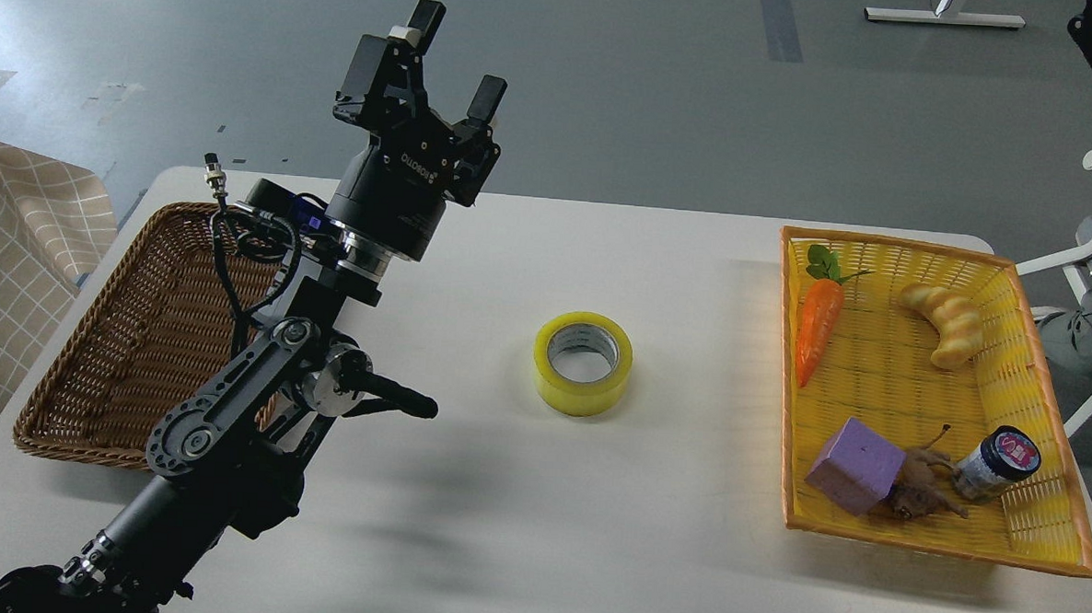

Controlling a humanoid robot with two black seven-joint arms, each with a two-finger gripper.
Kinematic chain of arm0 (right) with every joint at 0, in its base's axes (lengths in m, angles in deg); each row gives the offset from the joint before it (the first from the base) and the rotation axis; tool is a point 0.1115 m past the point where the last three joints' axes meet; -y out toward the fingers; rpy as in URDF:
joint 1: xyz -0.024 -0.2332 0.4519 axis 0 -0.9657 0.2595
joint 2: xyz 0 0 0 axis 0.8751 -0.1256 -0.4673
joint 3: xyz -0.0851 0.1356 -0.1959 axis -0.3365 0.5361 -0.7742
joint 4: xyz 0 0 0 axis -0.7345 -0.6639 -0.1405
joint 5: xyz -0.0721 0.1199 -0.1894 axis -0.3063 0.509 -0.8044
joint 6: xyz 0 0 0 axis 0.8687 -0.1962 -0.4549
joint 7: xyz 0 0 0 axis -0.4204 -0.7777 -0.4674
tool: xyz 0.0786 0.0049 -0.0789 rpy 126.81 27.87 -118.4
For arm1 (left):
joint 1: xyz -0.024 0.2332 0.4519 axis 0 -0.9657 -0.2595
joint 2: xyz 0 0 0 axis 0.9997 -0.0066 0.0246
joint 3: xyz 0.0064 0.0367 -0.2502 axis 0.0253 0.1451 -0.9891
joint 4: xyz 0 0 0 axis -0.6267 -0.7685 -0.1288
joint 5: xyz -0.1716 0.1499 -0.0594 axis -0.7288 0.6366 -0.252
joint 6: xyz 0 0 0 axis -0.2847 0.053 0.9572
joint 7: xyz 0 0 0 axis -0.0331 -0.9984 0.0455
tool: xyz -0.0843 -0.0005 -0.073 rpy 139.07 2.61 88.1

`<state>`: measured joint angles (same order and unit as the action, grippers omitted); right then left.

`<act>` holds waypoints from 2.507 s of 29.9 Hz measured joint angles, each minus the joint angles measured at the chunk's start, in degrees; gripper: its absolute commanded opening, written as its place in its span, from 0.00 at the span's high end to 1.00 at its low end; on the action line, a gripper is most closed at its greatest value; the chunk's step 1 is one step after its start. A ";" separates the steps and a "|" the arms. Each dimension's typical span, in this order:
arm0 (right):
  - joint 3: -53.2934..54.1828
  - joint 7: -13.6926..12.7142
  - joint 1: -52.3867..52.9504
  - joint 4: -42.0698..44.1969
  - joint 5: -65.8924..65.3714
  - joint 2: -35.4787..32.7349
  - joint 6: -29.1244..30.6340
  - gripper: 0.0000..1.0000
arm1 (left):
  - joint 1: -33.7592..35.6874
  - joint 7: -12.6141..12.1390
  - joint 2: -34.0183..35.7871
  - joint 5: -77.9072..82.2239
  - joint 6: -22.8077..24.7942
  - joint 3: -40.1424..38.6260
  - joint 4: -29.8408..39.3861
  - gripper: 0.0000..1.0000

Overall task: Place and transfer tape with both arms
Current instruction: 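Reach the left gripper toward the tape roll on the table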

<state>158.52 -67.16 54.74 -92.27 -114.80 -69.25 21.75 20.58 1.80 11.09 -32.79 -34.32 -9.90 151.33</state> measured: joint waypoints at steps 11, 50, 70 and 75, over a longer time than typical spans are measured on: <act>1.15 0.00 -0.30 -0.04 -0.07 1.29 0.00 0.01 | 0.95 -16.91 0.32 30.46 -21.06 12.59 1.06 0.02; 3.05 0.28 -1.26 -0.19 -0.09 4.59 0.00 0.01 | 11.71 -27.49 11.50 61.27 -13.18 32.44 -22.55 0.02; 3.05 0.36 -1.51 -0.03 -0.09 4.59 0.00 0.01 | 12.89 -33.50 11.91 52.88 -6.53 33.18 -13.18 0.02; 3.05 0.36 -2.16 -0.12 -0.09 4.59 0.00 0.01 | 12.92 -33.27 10.07 52.94 -6.37 34.46 -13.99 0.02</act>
<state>161.58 -66.81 52.58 -92.39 -114.89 -64.66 21.75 33.50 -31.48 21.16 20.15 -40.68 24.56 137.34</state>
